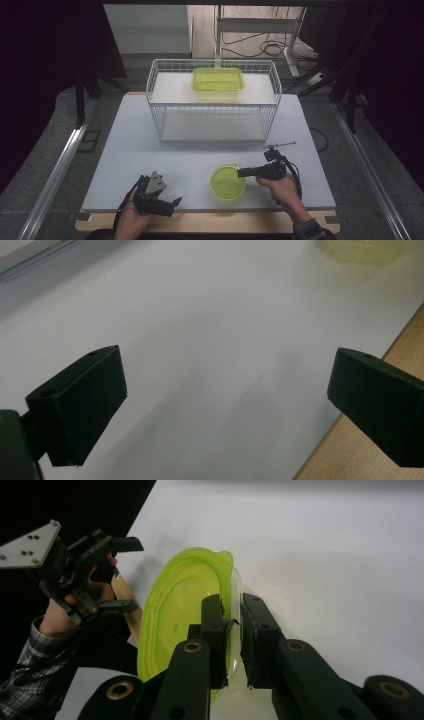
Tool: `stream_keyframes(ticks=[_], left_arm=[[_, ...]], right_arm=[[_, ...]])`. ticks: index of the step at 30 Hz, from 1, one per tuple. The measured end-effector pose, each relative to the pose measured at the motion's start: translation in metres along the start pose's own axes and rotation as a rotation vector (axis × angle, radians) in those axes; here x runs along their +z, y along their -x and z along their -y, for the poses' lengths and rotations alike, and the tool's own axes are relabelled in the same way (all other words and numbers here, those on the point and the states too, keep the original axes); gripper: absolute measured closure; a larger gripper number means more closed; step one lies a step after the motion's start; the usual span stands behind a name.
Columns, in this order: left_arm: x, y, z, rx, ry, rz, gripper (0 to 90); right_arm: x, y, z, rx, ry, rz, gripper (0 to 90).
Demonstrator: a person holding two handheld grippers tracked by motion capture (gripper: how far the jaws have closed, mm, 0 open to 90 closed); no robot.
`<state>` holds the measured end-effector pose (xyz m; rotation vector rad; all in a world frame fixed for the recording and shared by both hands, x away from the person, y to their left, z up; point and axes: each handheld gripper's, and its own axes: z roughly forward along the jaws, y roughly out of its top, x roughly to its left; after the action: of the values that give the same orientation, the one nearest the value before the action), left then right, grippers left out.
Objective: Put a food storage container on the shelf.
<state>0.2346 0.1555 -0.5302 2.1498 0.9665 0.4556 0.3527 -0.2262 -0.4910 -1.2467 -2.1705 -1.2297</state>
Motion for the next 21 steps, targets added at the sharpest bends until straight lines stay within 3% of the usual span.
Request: stream_keyframes(ticks=[3, 11, 21], left_arm=[[0.000, 0.000, 0.000, 0.002, 0.000, -0.002, 2.2], [0.000, 0.000, 0.000, 0.003, -0.001, -0.002, 2.2], [0.000, 0.000, 0.000, 0.004, -0.002, -0.003, 2.2]], right_arm=[[-0.003, 0.000, -0.002, 0.000, 0.015, 0.010, 81.0], [-0.010, 0.000, -0.004, 0.023, 0.053, -0.033, 81.1], [-0.022, -0.004, -0.011, 0.024, 0.098, -0.037, 81.2]])
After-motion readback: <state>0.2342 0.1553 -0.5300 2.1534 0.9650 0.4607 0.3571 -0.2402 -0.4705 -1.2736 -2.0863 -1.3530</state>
